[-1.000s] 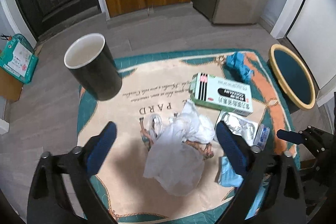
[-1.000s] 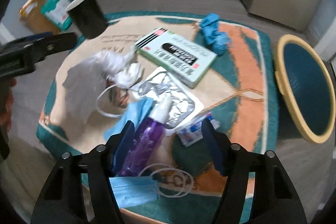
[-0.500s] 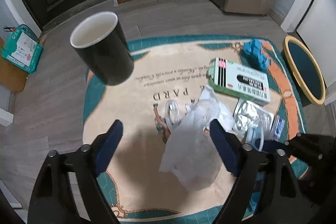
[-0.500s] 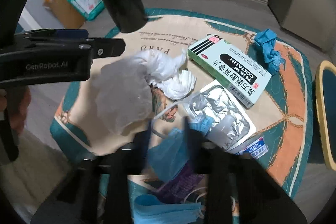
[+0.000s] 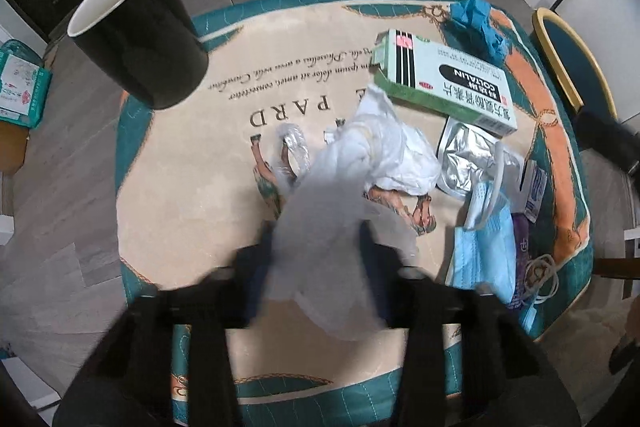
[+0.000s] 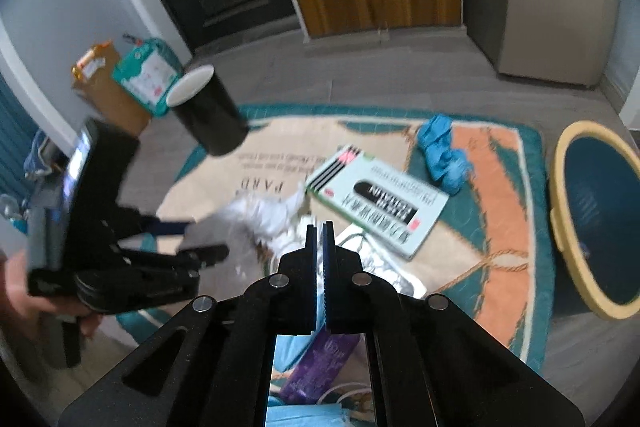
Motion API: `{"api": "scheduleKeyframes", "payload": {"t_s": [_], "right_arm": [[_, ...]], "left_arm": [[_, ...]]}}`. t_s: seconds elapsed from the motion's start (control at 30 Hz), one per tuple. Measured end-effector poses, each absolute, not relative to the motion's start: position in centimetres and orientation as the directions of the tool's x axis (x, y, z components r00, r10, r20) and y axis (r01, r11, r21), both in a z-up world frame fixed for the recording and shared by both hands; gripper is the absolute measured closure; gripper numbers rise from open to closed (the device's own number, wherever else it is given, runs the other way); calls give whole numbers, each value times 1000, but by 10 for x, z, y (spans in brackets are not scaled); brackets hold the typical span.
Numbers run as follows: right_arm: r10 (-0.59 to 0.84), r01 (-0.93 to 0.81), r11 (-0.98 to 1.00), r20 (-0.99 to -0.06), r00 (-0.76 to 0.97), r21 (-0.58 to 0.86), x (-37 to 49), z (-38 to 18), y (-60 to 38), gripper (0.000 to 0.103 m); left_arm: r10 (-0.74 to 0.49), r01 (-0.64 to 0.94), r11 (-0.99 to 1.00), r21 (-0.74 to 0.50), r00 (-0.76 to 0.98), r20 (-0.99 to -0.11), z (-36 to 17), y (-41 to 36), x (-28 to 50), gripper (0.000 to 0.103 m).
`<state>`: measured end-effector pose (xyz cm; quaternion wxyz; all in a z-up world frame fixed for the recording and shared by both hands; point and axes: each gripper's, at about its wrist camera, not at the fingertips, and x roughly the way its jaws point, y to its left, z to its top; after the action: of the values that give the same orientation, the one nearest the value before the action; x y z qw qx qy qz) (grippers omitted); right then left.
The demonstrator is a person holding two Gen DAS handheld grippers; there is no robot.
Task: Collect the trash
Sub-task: 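Grasp the white tissue with the left gripper while the right grasps the blue face mask, then carry the tissue and face mask over the teal bin with both grippers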
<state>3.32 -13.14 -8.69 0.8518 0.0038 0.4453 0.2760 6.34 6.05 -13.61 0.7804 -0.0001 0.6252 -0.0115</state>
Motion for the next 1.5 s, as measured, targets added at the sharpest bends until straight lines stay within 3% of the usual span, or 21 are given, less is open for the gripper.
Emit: {"api": "scheduleKeyframes", "payload": {"t_s": [0.1, 0.23, 0.27, 0.3, 0.37, 0.53, 0.57, 0.63, 0.67, 0.7, 0.97, 1.5], "right_arm": [[485, -459, 847, -743, 461, 268, 35, -81, -135, 100], [491, -472, 833, -777, 392, 289, 33, -96, -127, 97], [489, -477, 829, -791, 367, 291, 31, -101, -124, 86], [482, -487, 825, -807, 341, 286, 28, -108, -118, 69], [477, -509, 813, -823, 308, 281, 23, -117, -108, 58], [434, -579, 787, -859, 272, 214, 15, -136, -79, 57], [422, -586, 785, -866, 269, 200, 15, -140, -75, 58], [393, -600, 783, -877, 277, 162, 16, -146, -70, 78], [383, -602, 785, -880, 280, 150, 16, -148, -70, 95], [376, -597, 790, -880, 290, 141, 19, -148, -72, 100], [471, -512, 827, -785, 403, 233, 34, -102, -111, 101], [493, -408, 864, -652, 575, 294, 46, -27, -185, 101]], "left_arm": [[-20, 25, 1000, -14, 228, -974, -134, 60, 62, 95], [6, 37, 999, 17, 298, -955, -118, 58, 60, 95], [13, 29, 999, 23, 324, -946, -110, 58, 60, 95], [13, 25, 999, 23, 341, -940, -105, 59, 60, 95], [18, 13, 1000, 26, 404, -915, -88, 60, 59, 95], [-36, 19, 999, -30, 450, -892, -71, 63, 62, 95], [-38, 24, 999, -30, 442, -896, -72, 62, 63, 95], [-33, 33, 999, -20, 432, -901, -76, 60, 64, 95], [-36, 34, 999, -24, 429, -903, -76, 60, 64, 95], [-40, 33, 999, -29, 428, -903, -77, 61, 64, 95], [-60, 42, 998, -46, 454, -889, -73, 59, 63, 96], [-128, 124, 990, -63, 631, -765, -11, 34, 52, 97]]}}
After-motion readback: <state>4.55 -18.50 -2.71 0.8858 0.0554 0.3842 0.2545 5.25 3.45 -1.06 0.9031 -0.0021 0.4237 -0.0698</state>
